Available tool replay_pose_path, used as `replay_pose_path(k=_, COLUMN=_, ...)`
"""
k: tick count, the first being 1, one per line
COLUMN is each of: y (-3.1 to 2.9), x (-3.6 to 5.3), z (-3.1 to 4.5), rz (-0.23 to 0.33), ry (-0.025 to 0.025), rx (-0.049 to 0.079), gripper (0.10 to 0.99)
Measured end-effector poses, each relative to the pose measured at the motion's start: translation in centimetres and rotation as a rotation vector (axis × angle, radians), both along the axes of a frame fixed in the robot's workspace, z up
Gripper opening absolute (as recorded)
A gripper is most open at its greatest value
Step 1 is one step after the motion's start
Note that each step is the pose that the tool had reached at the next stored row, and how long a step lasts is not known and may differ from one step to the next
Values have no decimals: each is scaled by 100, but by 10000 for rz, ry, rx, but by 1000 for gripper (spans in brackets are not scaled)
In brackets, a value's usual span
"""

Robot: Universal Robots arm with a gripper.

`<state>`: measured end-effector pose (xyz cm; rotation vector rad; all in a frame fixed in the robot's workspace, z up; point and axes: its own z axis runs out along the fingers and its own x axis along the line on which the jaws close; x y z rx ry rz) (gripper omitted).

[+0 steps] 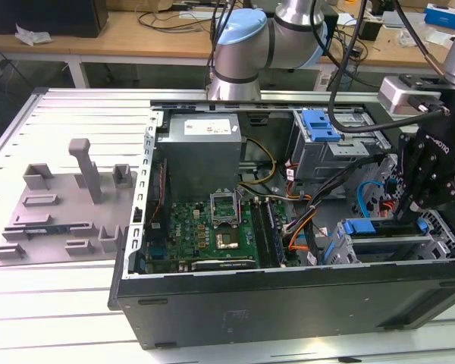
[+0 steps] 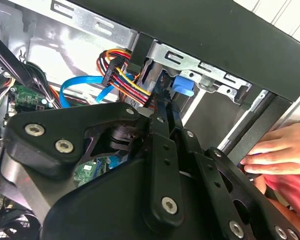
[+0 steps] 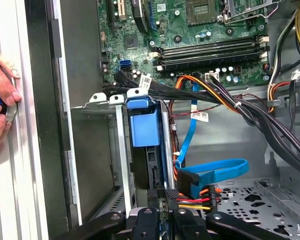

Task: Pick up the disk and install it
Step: 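Insert the first disk wire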

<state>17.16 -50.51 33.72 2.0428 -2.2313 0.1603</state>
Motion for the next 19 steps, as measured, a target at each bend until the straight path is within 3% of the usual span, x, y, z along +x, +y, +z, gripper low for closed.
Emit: replay_pose_path(k=19, y=-18, x=0, z=20, rz=86, ry=8, rx=-4, gripper=169)
